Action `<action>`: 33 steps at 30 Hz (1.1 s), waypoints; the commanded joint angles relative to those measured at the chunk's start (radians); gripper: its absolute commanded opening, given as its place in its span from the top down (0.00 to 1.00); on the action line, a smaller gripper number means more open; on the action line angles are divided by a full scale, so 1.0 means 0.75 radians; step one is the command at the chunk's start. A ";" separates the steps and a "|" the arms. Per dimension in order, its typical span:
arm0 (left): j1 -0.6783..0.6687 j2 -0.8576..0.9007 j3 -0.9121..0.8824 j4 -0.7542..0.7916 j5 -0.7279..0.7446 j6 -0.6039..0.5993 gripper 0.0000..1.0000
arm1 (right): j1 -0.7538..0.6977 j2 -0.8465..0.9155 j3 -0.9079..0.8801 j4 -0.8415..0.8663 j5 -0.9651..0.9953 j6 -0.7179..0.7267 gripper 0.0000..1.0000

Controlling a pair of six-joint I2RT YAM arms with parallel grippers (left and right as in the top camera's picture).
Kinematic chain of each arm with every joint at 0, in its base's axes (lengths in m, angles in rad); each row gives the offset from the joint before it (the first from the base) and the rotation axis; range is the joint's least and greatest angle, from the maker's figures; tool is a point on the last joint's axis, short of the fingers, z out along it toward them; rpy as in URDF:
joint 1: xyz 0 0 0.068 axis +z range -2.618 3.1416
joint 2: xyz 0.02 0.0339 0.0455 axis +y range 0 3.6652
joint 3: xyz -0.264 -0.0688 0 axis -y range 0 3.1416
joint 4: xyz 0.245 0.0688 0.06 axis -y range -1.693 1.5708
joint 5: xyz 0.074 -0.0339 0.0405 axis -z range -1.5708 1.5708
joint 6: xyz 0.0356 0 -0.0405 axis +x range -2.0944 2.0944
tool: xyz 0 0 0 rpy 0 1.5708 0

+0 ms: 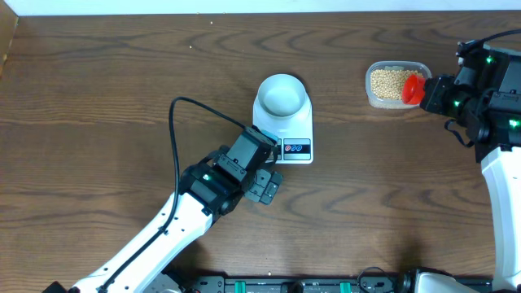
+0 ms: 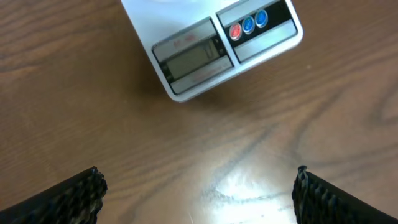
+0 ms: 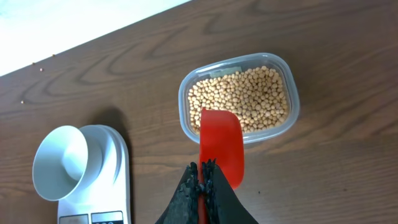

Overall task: Scoop item into bowl and weigh 50g on scale
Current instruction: 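Dip the red scoop into the soybean tub with the right gripper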

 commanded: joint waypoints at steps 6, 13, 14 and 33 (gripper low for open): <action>0.000 -0.005 -0.004 0.035 -0.167 -0.100 0.02 | -0.010 0.021 0.027 0.035 -0.003 -0.061 0.99; -0.001 -0.005 -0.004 0.060 -0.166 -0.161 0.02 | -0.010 0.039 0.027 0.068 0.098 -0.160 0.99; -0.001 -0.005 -0.004 0.074 -0.166 -0.161 0.02 | -0.009 0.042 0.027 0.074 0.102 -0.173 0.99; -0.001 -0.005 -0.004 0.094 -0.162 -0.159 0.02 | -0.006 0.302 0.027 0.305 0.251 -0.458 0.99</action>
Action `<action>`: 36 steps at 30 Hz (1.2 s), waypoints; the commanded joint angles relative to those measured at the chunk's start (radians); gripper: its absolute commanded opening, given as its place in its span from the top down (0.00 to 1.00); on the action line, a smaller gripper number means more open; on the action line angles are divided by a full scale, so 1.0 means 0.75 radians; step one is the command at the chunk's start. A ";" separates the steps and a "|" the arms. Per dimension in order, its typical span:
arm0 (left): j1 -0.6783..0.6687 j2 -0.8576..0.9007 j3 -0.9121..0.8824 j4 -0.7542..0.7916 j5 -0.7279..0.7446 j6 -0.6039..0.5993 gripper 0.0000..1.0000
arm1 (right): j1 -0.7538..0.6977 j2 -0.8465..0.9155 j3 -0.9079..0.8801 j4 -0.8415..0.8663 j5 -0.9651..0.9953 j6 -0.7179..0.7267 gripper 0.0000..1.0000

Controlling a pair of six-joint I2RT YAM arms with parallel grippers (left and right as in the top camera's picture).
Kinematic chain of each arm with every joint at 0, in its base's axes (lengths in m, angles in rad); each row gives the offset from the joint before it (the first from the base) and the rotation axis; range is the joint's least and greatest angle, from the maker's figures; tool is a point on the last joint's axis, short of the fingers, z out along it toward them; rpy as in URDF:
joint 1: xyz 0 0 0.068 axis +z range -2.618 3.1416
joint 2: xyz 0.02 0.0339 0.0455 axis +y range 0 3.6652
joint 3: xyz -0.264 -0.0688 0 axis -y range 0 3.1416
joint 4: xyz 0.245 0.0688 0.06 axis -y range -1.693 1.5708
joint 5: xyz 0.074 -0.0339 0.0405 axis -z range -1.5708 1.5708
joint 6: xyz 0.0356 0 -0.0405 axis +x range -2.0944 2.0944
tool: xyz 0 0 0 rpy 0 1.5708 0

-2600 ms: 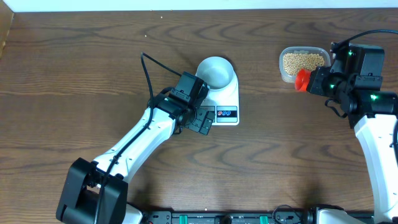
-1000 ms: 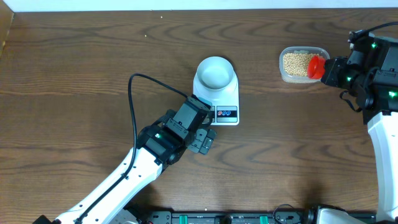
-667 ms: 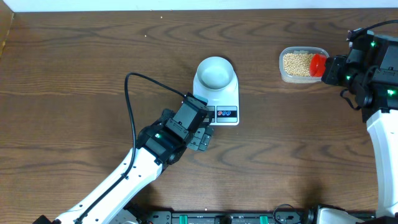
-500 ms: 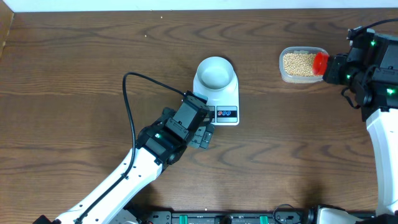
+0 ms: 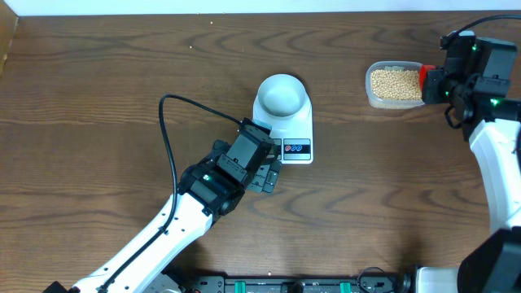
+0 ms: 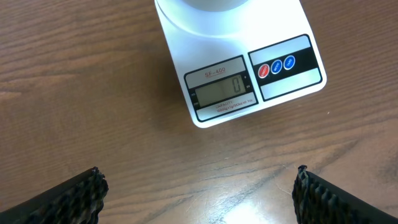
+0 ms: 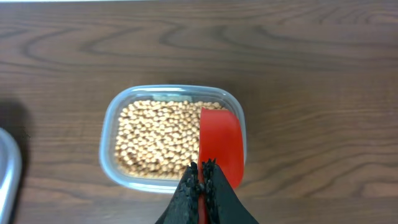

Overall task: Scoop item into bowl and weigh 50g on scale
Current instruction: 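Dip the red scoop into the soybean tub with the right gripper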

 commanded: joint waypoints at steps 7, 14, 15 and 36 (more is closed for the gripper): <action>-0.001 -0.005 0.001 -0.002 -0.022 -0.008 0.02 | -0.004 0.177 0.027 0.085 0.024 -0.004 0.99; -0.001 -0.005 0.001 -0.002 -0.022 -0.008 0.02 | -0.007 0.276 0.027 0.071 -0.145 0.189 0.99; -0.001 -0.005 0.001 -0.002 -0.022 -0.008 0.02 | -0.007 0.294 0.027 0.070 -0.168 0.218 0.99; -0.001 -0.005 0.001 -0.002 -0.022 -0.008 0.02 | -0.286 0.455 0.024 0.063 -0.801 0.693 0.99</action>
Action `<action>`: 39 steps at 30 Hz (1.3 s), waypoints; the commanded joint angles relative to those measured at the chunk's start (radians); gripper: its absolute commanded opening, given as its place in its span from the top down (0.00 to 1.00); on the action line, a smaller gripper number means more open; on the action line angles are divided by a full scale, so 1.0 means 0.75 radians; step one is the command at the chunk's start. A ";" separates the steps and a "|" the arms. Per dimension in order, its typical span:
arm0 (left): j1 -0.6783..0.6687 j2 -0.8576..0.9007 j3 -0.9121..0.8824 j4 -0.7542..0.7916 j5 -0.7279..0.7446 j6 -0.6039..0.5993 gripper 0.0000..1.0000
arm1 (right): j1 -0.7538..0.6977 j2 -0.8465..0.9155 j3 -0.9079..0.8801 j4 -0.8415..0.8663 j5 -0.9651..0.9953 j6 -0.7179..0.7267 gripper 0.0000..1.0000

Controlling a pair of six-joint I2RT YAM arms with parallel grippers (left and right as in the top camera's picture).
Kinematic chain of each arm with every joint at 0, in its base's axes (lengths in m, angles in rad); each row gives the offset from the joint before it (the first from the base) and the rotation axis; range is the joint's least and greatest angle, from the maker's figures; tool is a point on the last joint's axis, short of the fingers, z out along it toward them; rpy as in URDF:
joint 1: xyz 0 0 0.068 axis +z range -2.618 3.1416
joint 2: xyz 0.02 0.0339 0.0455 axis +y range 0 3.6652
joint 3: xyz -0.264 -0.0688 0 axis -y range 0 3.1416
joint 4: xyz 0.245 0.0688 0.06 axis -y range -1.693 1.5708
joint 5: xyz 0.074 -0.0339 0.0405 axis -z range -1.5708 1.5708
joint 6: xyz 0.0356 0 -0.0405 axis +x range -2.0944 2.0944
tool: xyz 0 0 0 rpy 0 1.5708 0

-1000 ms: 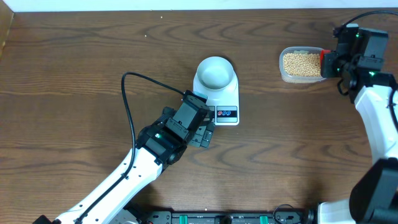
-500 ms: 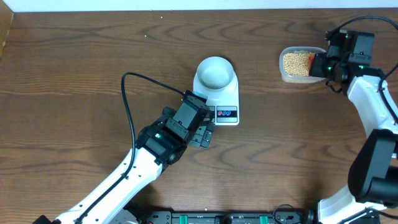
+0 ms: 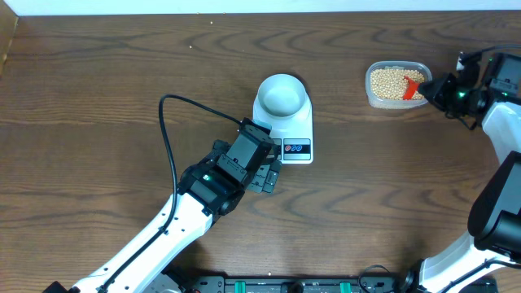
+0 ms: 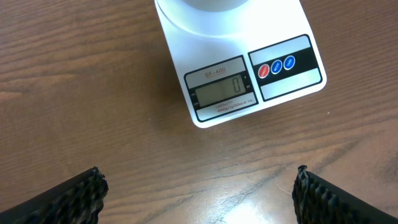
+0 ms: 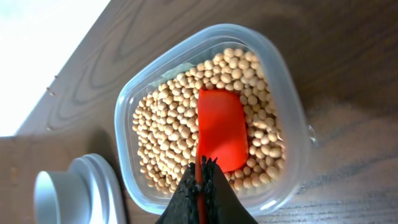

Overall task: Scoop item into bowl and weigh 50g on scale
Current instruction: 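Dip the red scoop into the soybean tub with the right gripper, then lift the filled scoop and carry it over the white bowl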

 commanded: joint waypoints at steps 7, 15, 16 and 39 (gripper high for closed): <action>-0.001 -0.005 0.001 -0.002 -0.022 -0.008 0.02 | -0.035 0.030 -0.017 0.021 -0.187 0.193 0.99; -0.001 -0.005 0.001 -0.002 -0.022 -0.008 0.02 | -0.115 0.030 -0.017 0.029 -0.322 0.173 0.99; -0.001 -0.005 0.001 -0.002 -0.022 -0.008 0.02 | -0.125 0.030 -0.017 0.028 -0.328 0.171 0.99; -0.001 -0.005 0.001 -0.002 -0.022 -0.008 0.02 | -0.284 0.030 -0.020 0.024 -0.744 0.015 0.99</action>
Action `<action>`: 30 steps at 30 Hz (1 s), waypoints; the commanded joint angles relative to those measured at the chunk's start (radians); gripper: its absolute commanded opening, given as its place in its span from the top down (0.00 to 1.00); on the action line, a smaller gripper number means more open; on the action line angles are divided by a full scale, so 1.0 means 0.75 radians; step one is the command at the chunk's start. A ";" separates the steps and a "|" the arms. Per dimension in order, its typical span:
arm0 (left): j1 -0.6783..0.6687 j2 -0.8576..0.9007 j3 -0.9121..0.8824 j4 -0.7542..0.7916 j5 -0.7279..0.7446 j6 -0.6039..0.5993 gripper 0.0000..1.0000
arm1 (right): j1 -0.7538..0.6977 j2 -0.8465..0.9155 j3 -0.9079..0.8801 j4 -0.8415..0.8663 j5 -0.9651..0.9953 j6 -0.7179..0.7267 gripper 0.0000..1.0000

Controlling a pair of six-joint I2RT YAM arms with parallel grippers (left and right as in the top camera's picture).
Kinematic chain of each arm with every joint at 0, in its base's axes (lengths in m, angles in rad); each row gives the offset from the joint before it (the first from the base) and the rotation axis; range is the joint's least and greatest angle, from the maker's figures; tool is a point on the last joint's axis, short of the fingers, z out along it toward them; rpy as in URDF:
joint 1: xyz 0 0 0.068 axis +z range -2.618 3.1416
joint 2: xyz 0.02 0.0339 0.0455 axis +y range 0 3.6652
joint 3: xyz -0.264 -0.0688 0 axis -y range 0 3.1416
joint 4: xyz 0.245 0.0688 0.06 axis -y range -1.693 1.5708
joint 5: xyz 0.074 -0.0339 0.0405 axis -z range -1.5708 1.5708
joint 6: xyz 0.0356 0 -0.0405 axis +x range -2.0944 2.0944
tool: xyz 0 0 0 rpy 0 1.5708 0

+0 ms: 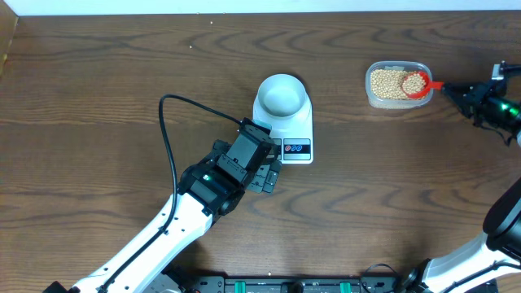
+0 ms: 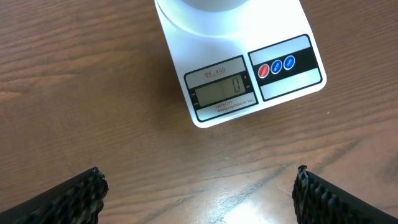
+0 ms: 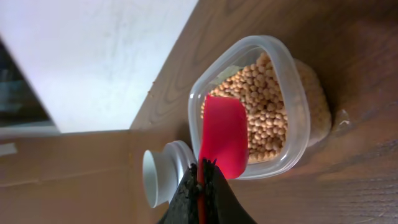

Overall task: Scoop item into bowl and weigh 50g on scale
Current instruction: 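Lift the filled scoop and carry it over the white bowl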

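A white bowl [image 1: 282, 94] stands on a white scale [image 1: 296, 149] at the table's middle; the display [image 2: 217, 92] reads 0. At the far right a clear tub of yellow beans [image 1: 391, 84] holds a red scoop [image 1: 416, 83] filled with beans. My right gripper [image 1: 456, 89] is shut on the scoop's handle, the scoop [image 3: 222, 135] over the tub's near rim. My left gripper [image 1: 264, 179] hangs open just in front of the scale, nothing between its fingers [image 2: 68, 195].
The wooden table [image 1: 122, 89] has a pale edge along the back. A black cable [image 1: 175, 122] loops from the left arm across the table left of the scale.
The right gripper has pulled back to the right and tilted; the scoop, then lying face down in the beans, now sits at the tub's right end holding beans. The left arm has not moved.
At first the right gripper held the empty red scoop beside the tub, and the left gripper was nearer the scale with a blank display. Then the left pulled back, the display read 0, the scoop came over the tub, lay in the beans, and now carries beans.
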 commanded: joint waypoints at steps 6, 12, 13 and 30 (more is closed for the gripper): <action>-0.001 -0.005 0.001 -0.002 -0.022 -0.008 0.02 | -0.003 0.017 -0.011 0.057 -0.319 -0.089 0.99; -0.001 -0.005 0.001 -0.002 -0.022 -0.008 0.02 | 0.054 0.017 -0.011 0.099 -0.394 -0.040 0.99; -0.001 -0.005 0.001 -0.002 -0.022 -0.008 0.02 | 0.069 0.017 -0.011 0.117 -0.395 -0.019 0.99; -0.001 -0.005 0.001 -0.002 -0.022 -0.008 0.02 | 0.468 0.017 -0.011 0.643 -0.277 0.536 0.99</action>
